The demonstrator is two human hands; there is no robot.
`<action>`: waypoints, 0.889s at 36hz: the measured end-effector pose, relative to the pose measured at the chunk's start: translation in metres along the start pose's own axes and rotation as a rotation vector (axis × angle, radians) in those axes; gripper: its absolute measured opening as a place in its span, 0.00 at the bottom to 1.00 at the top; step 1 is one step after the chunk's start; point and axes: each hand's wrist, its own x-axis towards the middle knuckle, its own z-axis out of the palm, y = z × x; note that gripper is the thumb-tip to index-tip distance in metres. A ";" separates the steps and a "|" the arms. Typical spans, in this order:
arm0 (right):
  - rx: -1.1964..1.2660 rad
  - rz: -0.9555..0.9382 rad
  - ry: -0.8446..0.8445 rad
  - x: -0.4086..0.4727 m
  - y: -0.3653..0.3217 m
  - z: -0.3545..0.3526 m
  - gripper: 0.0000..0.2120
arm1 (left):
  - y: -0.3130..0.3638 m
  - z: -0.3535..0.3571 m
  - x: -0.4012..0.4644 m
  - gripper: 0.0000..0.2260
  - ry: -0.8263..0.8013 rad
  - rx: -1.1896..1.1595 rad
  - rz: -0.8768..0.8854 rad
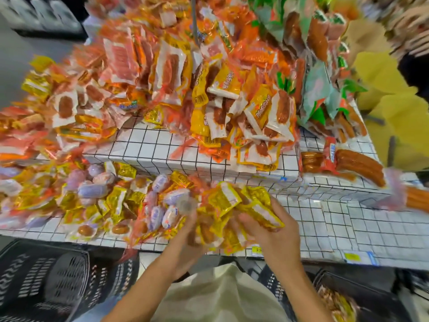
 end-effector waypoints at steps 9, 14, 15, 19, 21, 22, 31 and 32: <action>-0.425 -0.121 -0.396 -0.004 0.038 0.025 0.36 | 0.023 -0.017 -0.010 0.21 -0.040 -0.112 0.029; -0.461 -0.139 -0.459 -0.003 0.042 0.021 0.41 | 0.030 -0.029 -0.009 0.31 0.068 -0.049 0.032; -0.440 -0.113 -0.477 -0.002 0.041 0.020 0.42 | 0.030 -0.033 -0.008 0.29 0.073 -0.060 0.035; -0.390 -0.063 -0.478 0.004 0.045 0.004 0.46 | 0.034 -0.046 -0.008 0.14 0.139 -0.070 0.069; -0.383 0.032 -0.413 0.008 0.052 -0.009 0.47 | 0.035 -0.049 -0.009 0.14 0.173 -0.085 0.086; -0.348 0.094 -0.368 0.010 0.057 -0.016 0.47 | 0.036 -0.048 -0.010 0.14 0.191 -0.092 0.092; -0.281 0.657 0.080 0.027 0.138 -0.074 0.48 | 0.034 -0.056 -0.011 0.19 0.250 -0.044 0.168; -0.242 0.701 0.064 0.027 0.143 -0.073 0.50 | 0.033 -0.055 -0.011 0.19 0.269 -0.028 0.179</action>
